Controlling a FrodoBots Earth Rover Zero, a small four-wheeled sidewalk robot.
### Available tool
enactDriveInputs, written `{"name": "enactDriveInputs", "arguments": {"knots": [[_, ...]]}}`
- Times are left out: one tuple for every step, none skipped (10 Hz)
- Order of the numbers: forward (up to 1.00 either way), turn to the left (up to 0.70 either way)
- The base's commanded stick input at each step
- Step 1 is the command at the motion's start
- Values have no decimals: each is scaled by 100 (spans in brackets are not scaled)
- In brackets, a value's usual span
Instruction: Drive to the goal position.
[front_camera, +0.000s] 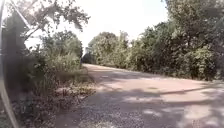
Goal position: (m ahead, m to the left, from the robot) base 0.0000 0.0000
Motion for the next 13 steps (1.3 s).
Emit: {"name": "enactDriveInputs", "arguments": {"knots": [[5, 0], [5, 0], [5, 0], [5, 0], [5, 0], [5, 0], [5, 0], [5, 0], [5, 0], [5, 0], [5, 0], [5, 0], [5, 0]]}}
